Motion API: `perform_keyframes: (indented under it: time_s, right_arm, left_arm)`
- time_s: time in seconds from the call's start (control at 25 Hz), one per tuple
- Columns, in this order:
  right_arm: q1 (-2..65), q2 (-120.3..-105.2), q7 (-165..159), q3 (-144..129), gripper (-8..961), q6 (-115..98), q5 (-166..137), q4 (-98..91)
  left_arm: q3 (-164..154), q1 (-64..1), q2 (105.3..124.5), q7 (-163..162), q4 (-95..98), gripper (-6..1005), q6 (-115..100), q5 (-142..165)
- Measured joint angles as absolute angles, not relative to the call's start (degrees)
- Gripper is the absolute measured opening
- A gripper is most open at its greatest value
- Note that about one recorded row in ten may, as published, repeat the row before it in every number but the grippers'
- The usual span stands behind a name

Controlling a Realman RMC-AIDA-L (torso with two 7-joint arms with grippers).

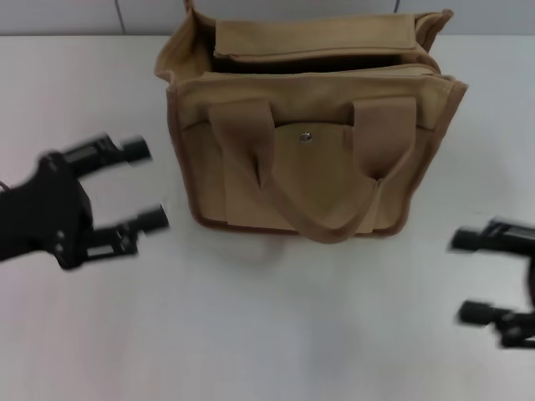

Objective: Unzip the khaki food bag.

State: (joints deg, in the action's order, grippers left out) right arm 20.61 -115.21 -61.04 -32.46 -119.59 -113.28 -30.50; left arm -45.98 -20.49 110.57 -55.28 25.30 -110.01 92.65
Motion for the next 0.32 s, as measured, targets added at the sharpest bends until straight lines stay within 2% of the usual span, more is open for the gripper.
perform_keyframes:
  time_s: [0.12,0.2,0.32]
  right_arm:
    - [21.4,-118.23,-61.6,-32.7,740,-116.7,-116.0,-31.8]
    - [21.5,-119.21,-61.6,-32.9,740,-115.1,-116.3,-32.0]
    - [22.2,-119.38,-60.8,-33.1,740,-114.4,-116.4,-30.6]
  left_arm:
    - [-46.0,-21.2,110.76,-57.0,26.0,819,-109.7,96.0]
    - [-46.1,-21.8,110.88,-57.7,26.1,819,-109.4,98.1]
    - [-46.0,-22.1,111.05,-58.0,26.1,819,-109.3,101.3]
